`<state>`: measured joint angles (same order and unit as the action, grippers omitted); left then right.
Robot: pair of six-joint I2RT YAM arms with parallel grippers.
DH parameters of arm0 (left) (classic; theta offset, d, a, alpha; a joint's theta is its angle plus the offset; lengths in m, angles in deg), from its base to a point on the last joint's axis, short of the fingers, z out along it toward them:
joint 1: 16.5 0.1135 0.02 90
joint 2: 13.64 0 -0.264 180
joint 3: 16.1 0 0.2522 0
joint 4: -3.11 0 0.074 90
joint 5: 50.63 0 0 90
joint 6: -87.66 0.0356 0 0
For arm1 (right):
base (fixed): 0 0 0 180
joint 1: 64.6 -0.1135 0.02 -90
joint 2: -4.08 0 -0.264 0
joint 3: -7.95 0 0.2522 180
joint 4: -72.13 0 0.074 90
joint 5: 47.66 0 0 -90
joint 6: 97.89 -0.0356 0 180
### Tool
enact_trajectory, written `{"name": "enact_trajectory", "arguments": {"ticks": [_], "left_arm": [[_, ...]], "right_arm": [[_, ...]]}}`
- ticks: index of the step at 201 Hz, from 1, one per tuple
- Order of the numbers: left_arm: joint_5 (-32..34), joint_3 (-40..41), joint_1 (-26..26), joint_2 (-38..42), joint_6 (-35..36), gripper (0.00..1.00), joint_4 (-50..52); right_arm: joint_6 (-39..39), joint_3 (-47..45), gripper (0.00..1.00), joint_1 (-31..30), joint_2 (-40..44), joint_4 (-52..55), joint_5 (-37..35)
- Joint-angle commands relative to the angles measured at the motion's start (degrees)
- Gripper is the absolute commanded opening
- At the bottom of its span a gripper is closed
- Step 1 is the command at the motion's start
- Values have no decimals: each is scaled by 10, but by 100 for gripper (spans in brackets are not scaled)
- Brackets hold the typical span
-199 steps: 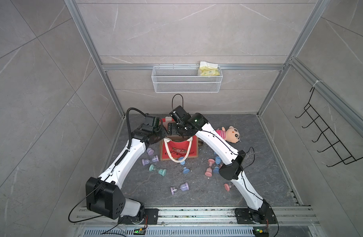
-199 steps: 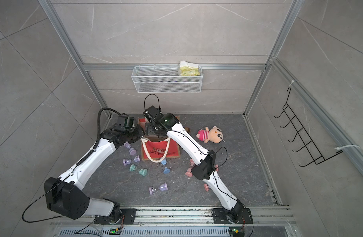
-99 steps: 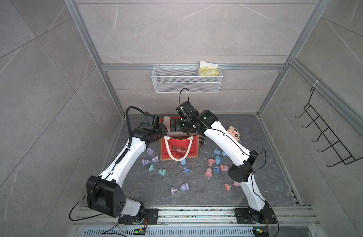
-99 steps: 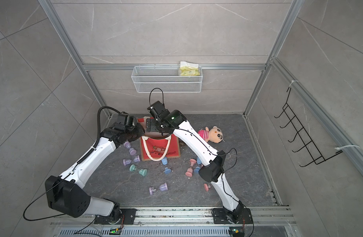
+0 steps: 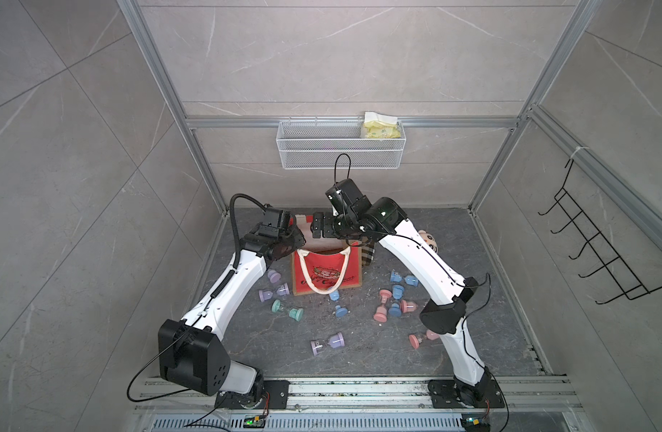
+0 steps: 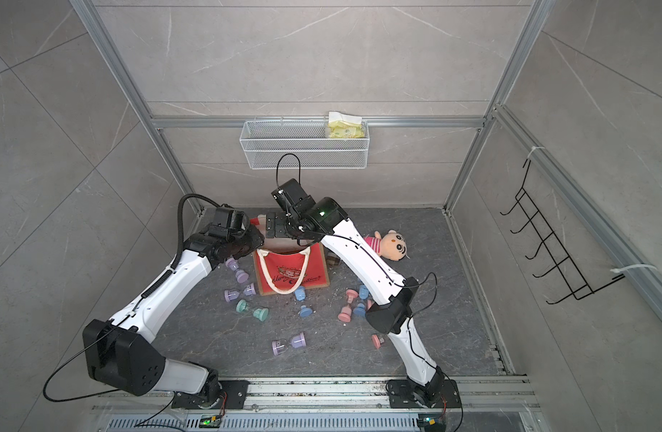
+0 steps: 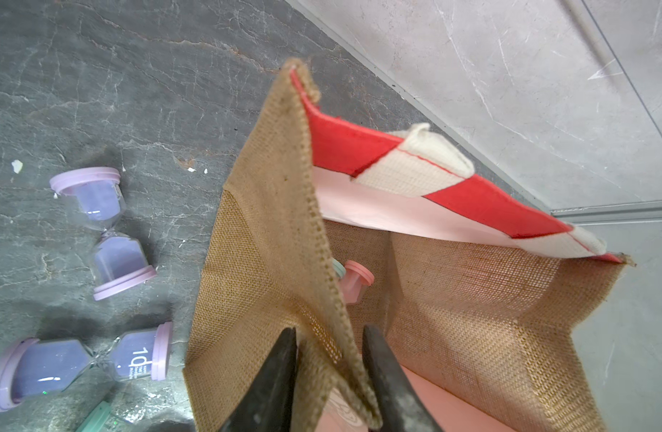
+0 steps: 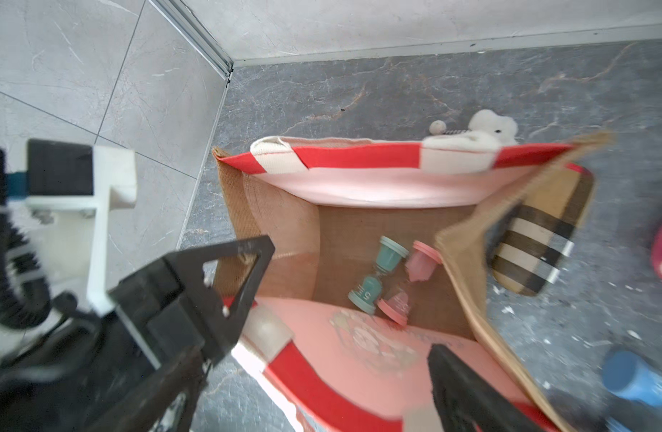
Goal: Put the hourglass into the canvas bag
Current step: Place the hourglass in the canvas bag, then pick up the hourglass from the center of the board.
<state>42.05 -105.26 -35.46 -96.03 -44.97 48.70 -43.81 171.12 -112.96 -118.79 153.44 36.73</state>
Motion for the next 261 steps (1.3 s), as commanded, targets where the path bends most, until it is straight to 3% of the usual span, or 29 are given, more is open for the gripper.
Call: {"name": "enact_trajectory", "arguments": {"ticks": [1,56,90,109,158,210,261], "left_arm": [[0,-30,5,6,28,40,6],[-13,-55,20,4,75,53,45],[-7,-73,23,5,109,58,74],[-8,-72,23,4,118,60,82],[-33,-61,23,19,135,65,75],[-49,-63,23,24,152,74,79],[-55,-68,22,24,157,79,86]], "right_arm": [[24,-75,96,-1,96,-5,-9],[26,-348,99,27,293,-29,-24],[-13,-532,100,44,389,-24,-38],[-48,-654,100,51,432,-73,-6],[-140,-840,90,39,426,-189,46],[-221,-914,80,6,362,-275,25],[-262,-932,80,-1,317,-296,-3]]}}
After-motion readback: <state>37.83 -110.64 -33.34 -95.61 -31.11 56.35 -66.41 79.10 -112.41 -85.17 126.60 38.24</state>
